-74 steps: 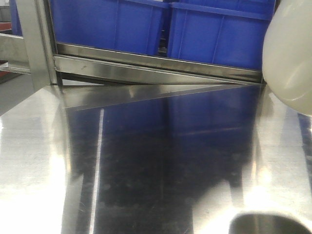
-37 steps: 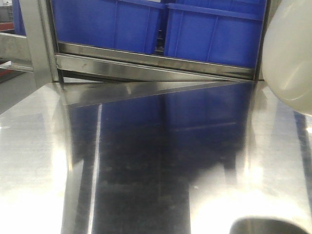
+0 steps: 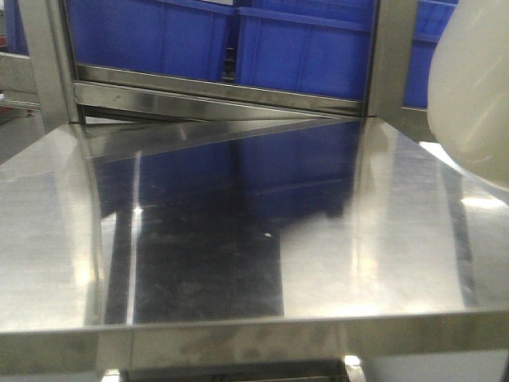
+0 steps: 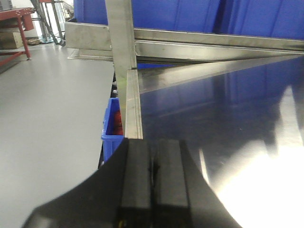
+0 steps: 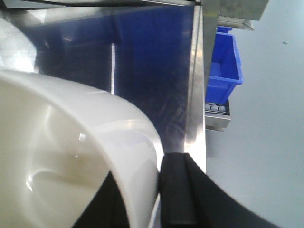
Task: Move white bin to right shelf second layer
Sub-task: 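Hold the lifted bin in the right gripper and back away, then drive the base away from the table carrying the bin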
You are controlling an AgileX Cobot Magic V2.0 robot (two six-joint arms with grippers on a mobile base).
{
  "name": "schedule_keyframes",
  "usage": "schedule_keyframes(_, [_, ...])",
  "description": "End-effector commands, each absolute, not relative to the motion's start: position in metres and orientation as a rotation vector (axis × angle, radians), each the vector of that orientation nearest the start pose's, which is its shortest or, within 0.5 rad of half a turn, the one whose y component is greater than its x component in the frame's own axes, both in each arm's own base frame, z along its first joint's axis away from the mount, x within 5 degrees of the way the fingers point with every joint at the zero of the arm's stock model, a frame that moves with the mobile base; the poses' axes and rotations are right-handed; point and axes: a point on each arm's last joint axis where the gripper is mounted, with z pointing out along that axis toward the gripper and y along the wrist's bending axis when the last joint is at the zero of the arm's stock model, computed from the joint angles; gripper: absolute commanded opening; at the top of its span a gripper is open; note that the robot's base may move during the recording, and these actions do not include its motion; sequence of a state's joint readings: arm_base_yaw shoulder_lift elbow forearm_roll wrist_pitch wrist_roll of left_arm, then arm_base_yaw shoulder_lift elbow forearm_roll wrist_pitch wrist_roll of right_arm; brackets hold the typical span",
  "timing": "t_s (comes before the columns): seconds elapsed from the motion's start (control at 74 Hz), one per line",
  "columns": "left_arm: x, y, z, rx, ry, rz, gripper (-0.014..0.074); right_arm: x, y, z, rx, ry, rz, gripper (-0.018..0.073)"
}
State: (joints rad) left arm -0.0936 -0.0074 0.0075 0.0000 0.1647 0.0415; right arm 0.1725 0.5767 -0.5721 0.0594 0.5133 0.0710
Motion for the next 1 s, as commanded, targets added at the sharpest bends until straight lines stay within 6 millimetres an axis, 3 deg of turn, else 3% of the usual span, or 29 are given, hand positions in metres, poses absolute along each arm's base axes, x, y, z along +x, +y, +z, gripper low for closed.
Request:
schedule_keyframes(0.0, [0.0564, -0.0055, 0.1923, 0.108, 1.58, -0.047, 0.0085, 0.1153, 0.0217, 0.3336, -0.047, 1.867, 0.233, 0.0056])
schedule_keyframes(0.986, [0.0564, -0.0055, 0.1923, 0.108, 1.58, -0.047, 0.0085, 0.1152, 0.0218, 0.3335, -0.047, 1.868, 0.233, 0.0056])
